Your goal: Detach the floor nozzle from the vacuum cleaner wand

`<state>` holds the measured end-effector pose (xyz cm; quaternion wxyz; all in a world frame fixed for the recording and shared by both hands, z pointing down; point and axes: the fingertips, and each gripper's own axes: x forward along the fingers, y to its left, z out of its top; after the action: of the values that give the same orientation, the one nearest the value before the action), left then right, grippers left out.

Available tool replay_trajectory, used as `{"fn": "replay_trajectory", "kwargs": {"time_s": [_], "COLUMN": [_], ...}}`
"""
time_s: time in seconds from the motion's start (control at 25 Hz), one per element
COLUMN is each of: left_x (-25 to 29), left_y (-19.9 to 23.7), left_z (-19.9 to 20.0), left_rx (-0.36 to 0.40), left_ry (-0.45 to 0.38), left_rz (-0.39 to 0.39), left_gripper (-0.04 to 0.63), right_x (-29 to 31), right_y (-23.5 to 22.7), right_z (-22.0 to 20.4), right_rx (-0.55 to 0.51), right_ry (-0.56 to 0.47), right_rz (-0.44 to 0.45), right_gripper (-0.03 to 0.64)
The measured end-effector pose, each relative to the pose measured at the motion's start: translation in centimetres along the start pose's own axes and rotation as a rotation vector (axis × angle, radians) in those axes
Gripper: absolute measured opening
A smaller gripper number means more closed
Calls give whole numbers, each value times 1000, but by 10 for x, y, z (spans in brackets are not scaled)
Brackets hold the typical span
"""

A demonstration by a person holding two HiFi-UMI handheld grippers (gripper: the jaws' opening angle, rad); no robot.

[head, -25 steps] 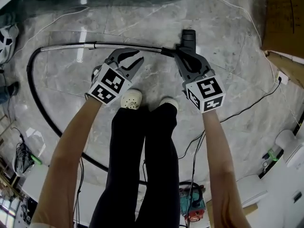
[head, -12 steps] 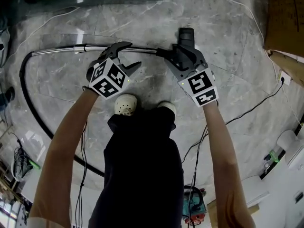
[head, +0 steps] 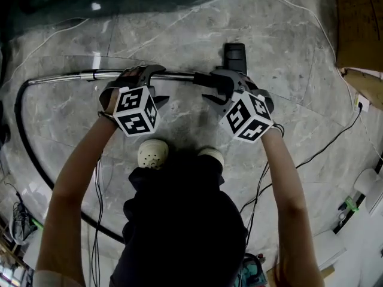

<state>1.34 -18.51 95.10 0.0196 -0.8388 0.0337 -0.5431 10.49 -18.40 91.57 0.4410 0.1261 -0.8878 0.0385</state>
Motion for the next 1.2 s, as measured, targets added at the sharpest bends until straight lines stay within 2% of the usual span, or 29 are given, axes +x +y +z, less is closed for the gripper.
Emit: {"fn": "replay_trajectory", "kwargs": {"time_s": [0.12, 0.28, 0.36, 0.44, 0.48, 0.52, 0.56, 0.64, 0.88, 1.08, 1.2], "left_x": [21, 43, 53, 62, 65, 66, 66, 65, 65, 62, 59], "left_y": [-2, 5, 10, 11, 12, 12, 12, 12, 11, 9, 24], "left_z": [-7, -10, -11, -18, -22, -24, -25, -25, -26, -23, -54], "left_rx": [81, 171, 213, 275, 313, 343, 360, 358, 324, 307, 307], "left_ry": [59, 105, 151, 233, 266, 286, 294, 293, 317, 279, 394], "left_rz": [18, 64, 67, 65, 70, 74, 75, 72, 70, 39, 63], "left_gripper": [318, 316, 316, 313, 295, 216, 188, 179, 170, 166, 166], "right_x": [24, 51, 66, 79, 83, 86, 88, 89, 88, 82, 53], "right_y": [12, 2, 3, 6, 5, 3, 1, -3, -2, -1, -9], "right_z": [-14, -19, -27, -38, -41, -44, -47, -53, -56, -58, -105], "right_rx": [-116, -91, -83, -94, -108, -131, -164, -219, -209, -196, -269], "right_ry": [83, 130, 220, 311, 344, 376, 409, 460, 483, 440, 562], "right_rz": [6, -49, -34, -29, -43, -63, -85, -118, -127, -94, -97], "right_gripper": [236, 236, 236, 236, 235, 235, 235, 195, 186, 183, 181]}}
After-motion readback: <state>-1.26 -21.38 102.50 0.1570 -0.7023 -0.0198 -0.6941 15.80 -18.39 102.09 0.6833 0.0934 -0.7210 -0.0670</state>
